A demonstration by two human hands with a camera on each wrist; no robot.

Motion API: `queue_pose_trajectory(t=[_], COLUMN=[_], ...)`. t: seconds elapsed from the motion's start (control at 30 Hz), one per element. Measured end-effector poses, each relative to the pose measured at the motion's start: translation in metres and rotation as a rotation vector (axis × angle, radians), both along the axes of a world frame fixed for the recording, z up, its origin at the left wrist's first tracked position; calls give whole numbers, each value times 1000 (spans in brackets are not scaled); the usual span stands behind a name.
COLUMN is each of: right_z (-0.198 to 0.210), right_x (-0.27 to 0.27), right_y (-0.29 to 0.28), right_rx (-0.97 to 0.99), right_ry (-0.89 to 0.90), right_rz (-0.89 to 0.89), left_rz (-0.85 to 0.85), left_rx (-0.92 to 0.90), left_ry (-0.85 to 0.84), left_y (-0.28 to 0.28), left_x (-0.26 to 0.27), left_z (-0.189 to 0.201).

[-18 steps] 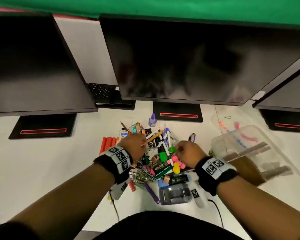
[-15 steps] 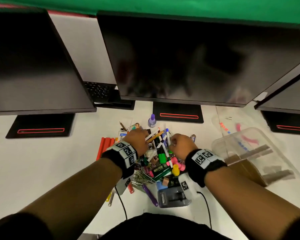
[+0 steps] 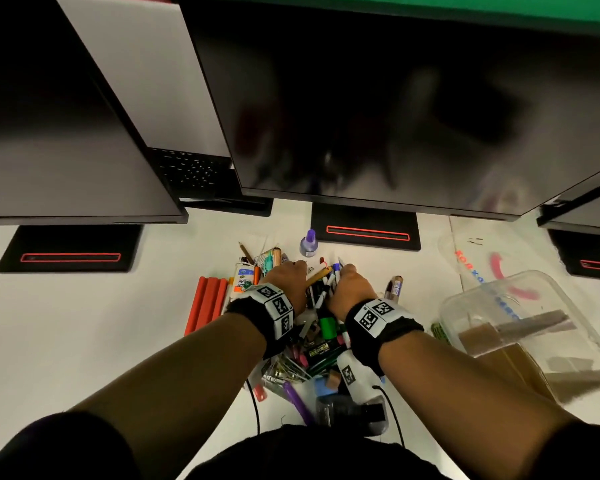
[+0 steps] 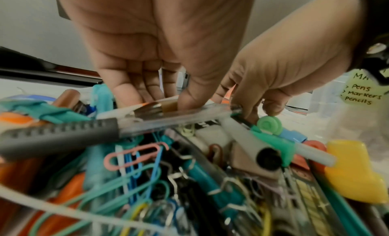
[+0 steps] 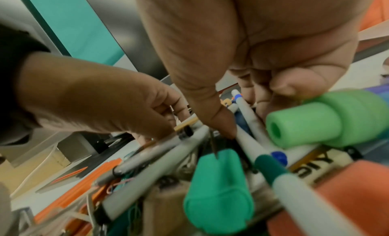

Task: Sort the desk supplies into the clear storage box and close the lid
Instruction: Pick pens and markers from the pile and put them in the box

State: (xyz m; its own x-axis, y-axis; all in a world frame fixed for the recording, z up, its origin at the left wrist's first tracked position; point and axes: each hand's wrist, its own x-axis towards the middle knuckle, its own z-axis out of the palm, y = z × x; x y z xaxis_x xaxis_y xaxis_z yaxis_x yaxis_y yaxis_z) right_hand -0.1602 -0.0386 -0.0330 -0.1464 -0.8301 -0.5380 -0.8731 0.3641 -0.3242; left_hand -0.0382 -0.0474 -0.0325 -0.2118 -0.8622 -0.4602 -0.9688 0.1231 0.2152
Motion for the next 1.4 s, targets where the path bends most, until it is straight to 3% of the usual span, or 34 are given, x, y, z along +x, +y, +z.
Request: queue_pose_trajectory(t=[0.2, 0.33, 0.43, 0.57, 0.7, 0.87, 1.03, 1.4], right_z=[-2, -2, 3, 11, 13, 3, -8, -2], right_x=[-3, -1, -7, -25, -46, -60, -59, -58], right_y=[3, 1, -1, -8, -11, -5, 8, 18], right_rx=[-18, -3, 28, -50, -185, -14, 18, 35], right_ry=[32, 148, 75, -85, -36, 87, 68, 43], right_rz=[69, 70, 51, -131, -369, -459, -517, -423], left_rz=[6, 14, 29, 124, 226, 345, 521, 449], left_rx=[26, 49, 63, 19, -55, -70, -27, 95], left_ry=[62, 94, 121, 195, 239, 167, 101, 34], left_y=[-3, -6, -7, -8, -5, -2, 3, 5], left_x=[4, 7, 10, 16, 34, 66, 103, 93], left_z=[-5, -6, -5, 0, 3, 7, 2, -4])
